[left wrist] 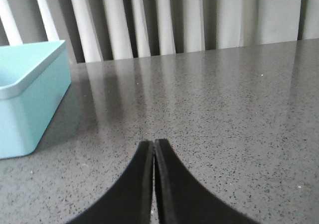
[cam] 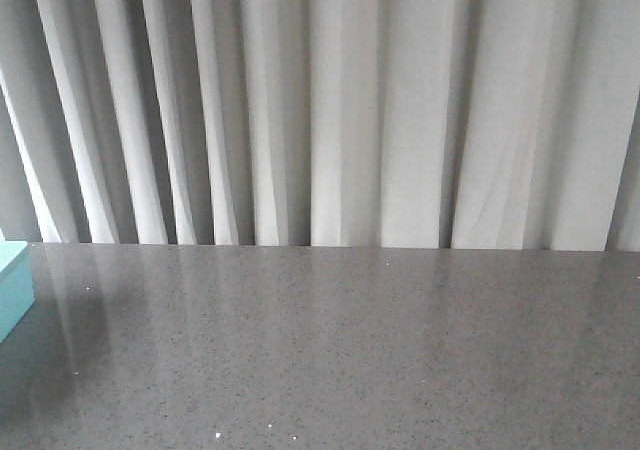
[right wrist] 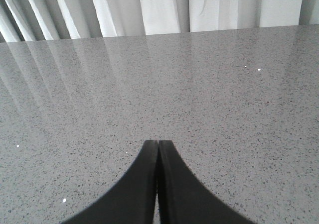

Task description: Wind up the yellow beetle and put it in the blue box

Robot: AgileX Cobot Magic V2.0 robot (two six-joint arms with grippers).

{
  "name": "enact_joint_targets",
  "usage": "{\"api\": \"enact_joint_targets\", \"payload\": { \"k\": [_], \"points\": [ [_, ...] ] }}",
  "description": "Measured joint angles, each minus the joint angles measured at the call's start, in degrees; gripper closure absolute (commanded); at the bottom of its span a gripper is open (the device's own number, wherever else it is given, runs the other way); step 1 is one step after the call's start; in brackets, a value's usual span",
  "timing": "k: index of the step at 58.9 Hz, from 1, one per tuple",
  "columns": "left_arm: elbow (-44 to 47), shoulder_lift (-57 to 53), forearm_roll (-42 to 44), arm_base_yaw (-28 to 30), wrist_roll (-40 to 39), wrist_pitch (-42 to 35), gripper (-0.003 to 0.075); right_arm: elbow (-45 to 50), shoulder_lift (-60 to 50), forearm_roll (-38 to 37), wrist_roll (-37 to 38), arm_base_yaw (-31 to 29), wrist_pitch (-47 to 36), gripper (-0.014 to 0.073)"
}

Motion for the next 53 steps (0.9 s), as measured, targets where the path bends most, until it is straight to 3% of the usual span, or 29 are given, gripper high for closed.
{"api": "enact_joint_targets", "payload": {
  "k": [8,16,53],
  "points": [
    [0.0,0.0,14.36,0.0,-19.48,0.34,0.0726,0.0,0.0,0.0,0.0,0.0,0.0,0.0601],
    [0.0,0.0,21.35,0.0,-28.4,-0.36,0.0726,0.0,0.0,0.0,0.0,0.0,0.0,0.0601],
    [0.0,0.0,23.23,0.0,-30.3,-2.7,0.0726,0.0,0.0,0.0,0.0,0.0,0.01,0.0601]
  ]
}}
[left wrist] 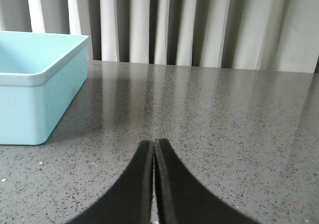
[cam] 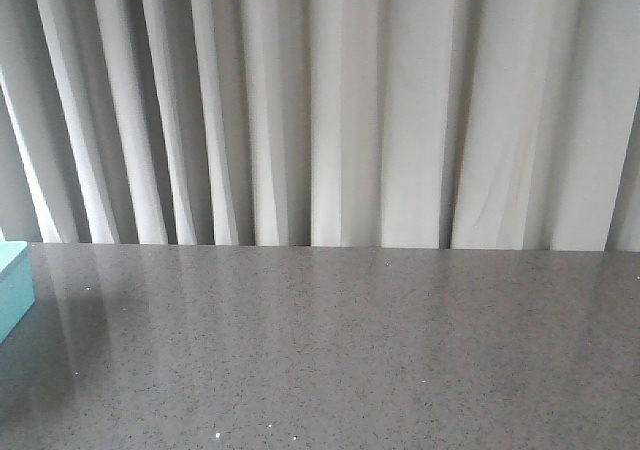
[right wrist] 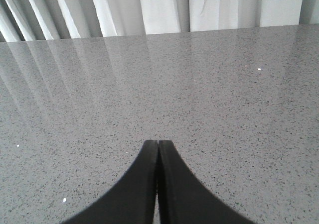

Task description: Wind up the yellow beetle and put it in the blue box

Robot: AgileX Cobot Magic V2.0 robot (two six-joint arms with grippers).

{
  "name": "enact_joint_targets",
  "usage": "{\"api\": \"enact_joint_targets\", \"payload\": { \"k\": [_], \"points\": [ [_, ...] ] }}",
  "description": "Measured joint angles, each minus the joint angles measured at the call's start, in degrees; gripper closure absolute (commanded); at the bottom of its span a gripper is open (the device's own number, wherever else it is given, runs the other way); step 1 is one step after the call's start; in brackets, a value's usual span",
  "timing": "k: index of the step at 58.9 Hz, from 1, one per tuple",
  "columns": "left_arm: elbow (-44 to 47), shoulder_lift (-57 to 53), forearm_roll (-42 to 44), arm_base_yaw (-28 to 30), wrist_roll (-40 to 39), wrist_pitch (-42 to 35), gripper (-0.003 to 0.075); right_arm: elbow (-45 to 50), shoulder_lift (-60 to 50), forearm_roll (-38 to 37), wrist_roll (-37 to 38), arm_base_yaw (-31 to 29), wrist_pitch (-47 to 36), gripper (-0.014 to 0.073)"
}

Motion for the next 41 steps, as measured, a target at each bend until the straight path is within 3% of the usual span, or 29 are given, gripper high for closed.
{"api": "enact_joint_targets", "payload": {
  "k": [41],
  "points": [
    [0.0,0.0,0.0,0.0,-0.05,0.0,0.0726,0.0,-3.72,-0.88,0.0,0.0,0.48,0.0601]
  ]
}}
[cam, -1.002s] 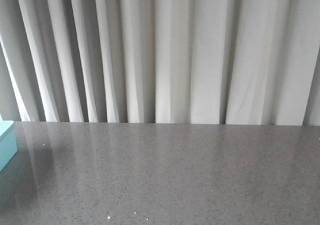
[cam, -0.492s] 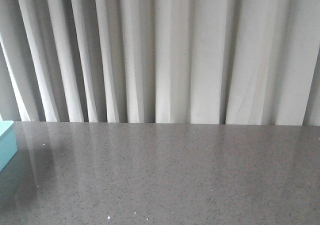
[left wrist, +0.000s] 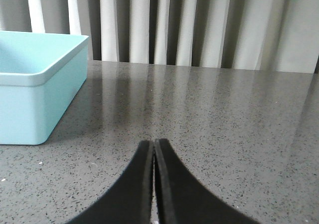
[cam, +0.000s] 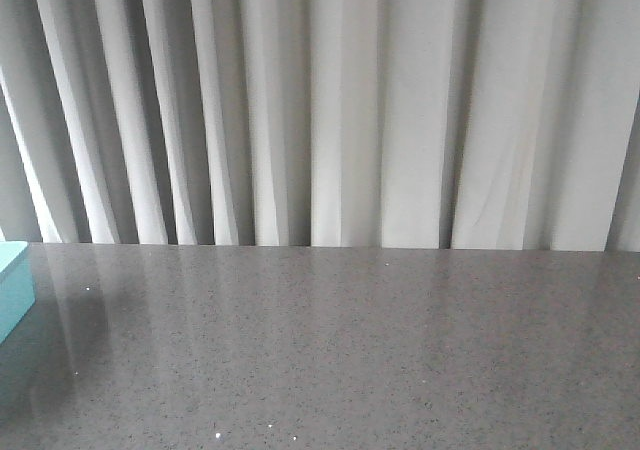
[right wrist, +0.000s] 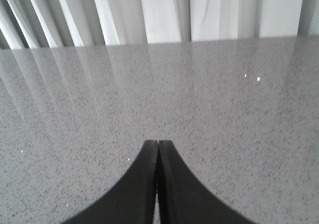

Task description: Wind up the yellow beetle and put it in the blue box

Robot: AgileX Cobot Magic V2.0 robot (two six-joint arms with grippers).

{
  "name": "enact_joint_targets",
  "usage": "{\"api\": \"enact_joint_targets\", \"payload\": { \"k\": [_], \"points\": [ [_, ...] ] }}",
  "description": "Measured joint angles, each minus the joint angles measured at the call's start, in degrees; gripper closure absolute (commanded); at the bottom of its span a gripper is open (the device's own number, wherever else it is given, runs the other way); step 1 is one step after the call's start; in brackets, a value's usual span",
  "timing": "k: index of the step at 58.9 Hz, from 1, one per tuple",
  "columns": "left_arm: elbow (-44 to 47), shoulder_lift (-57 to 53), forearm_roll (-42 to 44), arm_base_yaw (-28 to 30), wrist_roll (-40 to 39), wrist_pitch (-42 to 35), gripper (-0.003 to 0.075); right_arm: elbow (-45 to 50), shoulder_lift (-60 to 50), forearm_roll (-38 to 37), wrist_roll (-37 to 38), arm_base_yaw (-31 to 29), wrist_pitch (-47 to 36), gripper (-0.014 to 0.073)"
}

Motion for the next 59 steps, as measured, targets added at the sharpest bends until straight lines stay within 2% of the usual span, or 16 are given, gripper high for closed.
{"api": "enact_joint_targets", "payload": {
  "k": [7,12,17,23,31,35,44,59],
  "points": [
    [0.0,0.0,0.0,0.0,0.0,0.0,0.0726,2.61,-4.22,-4.72,2.74,0.0,-0.47,0.0601],
    [0.0,0.0,0.0,0.0,0.0,0.0,0.0726,7.73,-7.89,-9.99,8.39,0.0,-1.76,0.0601],
    [0.0,0.0,0.0,0.0,0.0,0.0,0.0726,14.21,-12.0,-16.27,17.61,0.0,-2.76,0.0601],
    [0.0,0.0,0.0,0.0,0.0,0.0,0.0726,21.41,-17.2,-26.33,32.78,0.0,-3.95,0.0601],
    [0.0,0.0,0.0,0.0,0.0,0.0,0.0726,26.47,-22.21,-41.43,52.59,0.0,-7.52,0.0601],
    [0.0,0.0,0.0,0.0,0.0,0.0,0.0726,28.21,-24.06,-47.71,59.21,0.0,-11.57,0.0601],
    [0.0,0.0,0.0,0.0,0.0,0.0,0.0726,29.0,-27.04,-54.08,63.37,0.0,-20.18,0.0601],
    [0.0,-0.02,0.0,0.0,0.0,0.0,0.0726,29.0,-27.65,-54.42,61.06,0.0,-23.43,0.0601]
  ]
}}
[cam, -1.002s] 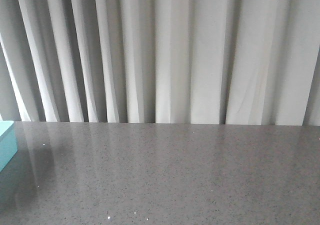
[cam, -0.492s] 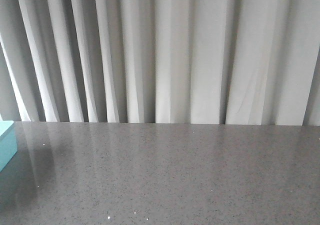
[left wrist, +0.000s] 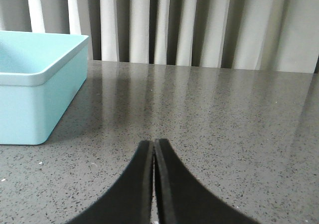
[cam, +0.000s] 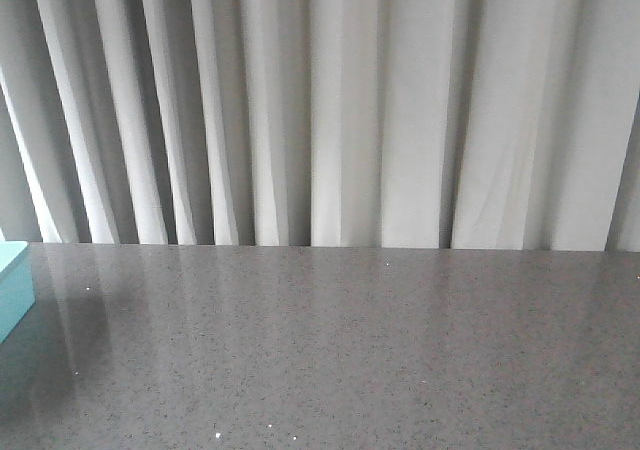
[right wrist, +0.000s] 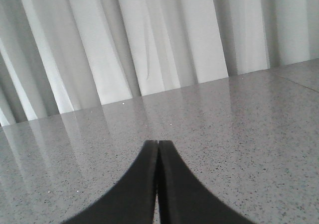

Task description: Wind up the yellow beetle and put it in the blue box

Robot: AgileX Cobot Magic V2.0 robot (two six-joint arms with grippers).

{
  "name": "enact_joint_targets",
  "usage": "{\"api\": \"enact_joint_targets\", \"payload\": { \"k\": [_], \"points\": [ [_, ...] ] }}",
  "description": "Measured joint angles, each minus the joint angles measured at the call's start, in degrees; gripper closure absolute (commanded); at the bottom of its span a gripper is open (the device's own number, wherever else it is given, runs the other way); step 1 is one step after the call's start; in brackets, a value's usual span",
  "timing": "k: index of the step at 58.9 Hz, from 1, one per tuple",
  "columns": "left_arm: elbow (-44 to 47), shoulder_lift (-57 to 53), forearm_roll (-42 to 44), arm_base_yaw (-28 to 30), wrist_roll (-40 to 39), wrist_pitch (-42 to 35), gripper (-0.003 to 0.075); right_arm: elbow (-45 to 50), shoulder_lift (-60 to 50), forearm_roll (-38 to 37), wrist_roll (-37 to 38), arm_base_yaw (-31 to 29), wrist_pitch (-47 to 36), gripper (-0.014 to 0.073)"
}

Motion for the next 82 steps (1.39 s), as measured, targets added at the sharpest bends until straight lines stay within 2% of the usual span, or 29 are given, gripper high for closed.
{"api": "enact_joint_targets", "payload": {
  "k": [21,82],
  "points": [
    [0.0,0.0,0.0,0.0,0.0,0.0,0.0726,0.0,-0.07,4.25,-0.05,0.0,-1.55,0.0601],
    [0.0,0.0,0.0,0.0,0.0,0.0,0.0726,0.0,-0.07,4.43,0.02,0.0,-1.81,0.0601]
  ]
}}
